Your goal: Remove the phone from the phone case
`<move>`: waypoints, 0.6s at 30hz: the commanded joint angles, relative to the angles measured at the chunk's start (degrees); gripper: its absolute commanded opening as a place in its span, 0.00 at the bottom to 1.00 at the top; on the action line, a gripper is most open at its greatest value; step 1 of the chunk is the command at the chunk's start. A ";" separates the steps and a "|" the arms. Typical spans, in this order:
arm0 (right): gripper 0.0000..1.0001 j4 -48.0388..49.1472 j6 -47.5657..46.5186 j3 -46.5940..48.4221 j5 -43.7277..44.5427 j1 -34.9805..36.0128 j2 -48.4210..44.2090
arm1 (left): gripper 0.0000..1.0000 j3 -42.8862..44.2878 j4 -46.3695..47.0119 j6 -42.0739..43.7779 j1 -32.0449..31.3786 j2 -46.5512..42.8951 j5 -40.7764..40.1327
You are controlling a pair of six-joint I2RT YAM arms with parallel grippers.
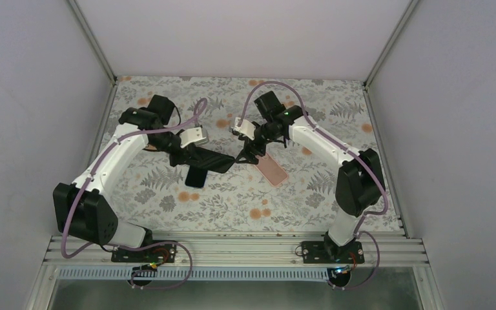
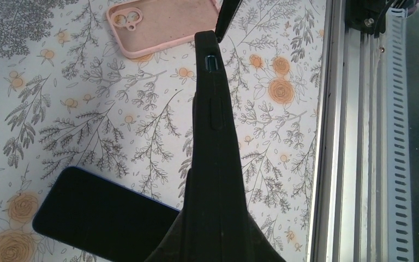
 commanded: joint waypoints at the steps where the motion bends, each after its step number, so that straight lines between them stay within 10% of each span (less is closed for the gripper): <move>1: 0.96 5.48 -0.75 2.50 5.96 -2.22 1.76 | 0.02 -1.04 -7.94 4.46 -2.08 -2.68 7.47; 18: 0.97 3.12 -2.38 5.25 5.77 -3.22 2.94 | 0.02 -0.98 -7.90 3.33 -2.93 -4.17 5.93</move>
